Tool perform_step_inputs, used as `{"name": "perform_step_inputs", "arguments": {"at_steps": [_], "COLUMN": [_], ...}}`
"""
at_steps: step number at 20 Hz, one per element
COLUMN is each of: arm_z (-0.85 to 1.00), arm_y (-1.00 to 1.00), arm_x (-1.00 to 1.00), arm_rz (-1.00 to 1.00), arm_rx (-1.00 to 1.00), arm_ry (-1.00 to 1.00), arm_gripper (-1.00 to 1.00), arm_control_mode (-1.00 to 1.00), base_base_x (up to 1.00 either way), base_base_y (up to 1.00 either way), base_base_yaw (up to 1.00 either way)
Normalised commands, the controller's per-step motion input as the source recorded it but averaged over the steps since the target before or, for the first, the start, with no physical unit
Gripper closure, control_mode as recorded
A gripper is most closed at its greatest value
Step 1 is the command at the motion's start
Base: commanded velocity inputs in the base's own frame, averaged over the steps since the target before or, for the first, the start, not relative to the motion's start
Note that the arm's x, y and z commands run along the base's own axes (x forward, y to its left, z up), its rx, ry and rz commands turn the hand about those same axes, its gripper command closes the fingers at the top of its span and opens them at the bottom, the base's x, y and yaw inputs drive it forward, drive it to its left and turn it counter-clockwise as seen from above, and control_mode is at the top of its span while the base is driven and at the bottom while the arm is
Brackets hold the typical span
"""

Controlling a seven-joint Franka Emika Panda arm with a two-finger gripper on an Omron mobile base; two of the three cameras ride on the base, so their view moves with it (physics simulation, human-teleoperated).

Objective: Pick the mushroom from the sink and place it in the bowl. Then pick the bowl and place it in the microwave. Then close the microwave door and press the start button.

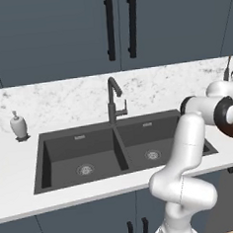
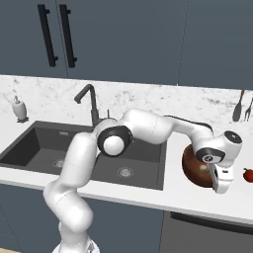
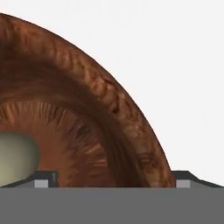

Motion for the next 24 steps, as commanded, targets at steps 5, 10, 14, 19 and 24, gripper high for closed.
{"name": "perform_step_inputs", "arguments": {"at_steps": [5, 10, 14, 19, 24], "arm_z": [-0.02, 0.0, 0.11, 0.74, 0.99], "arm_y": [0.02, 0.02, 0.02, 0.02, 0.43], "arm_x": [-0.05, -0.04, -0.26, -0.79, -0.6], "arm_rz": [-0.04, 0.0, 0.0, 0.0, 0.0], "arm_rx": [0.0, 0.0, 0.0, 0.0, -0.02], "arm_ry": [0.0, 0.0, 0.0, -0.09, -0.07], "arm_gripper": [1.0, 1.0, 1.0, 1.0, 1.0], "arm_control_mode": [-1.0, -1.0, -1.0, -1.0, -1.0], "base_base_x": [0.0, 0.0, 0.0, 0.0, 0.0], "base_base_y": [0.0, 0.0, 0.0, 0.0, 0.0], "base_base_yaw": [0.0, 0.0, 0.0, 0.0, 0.0]}}
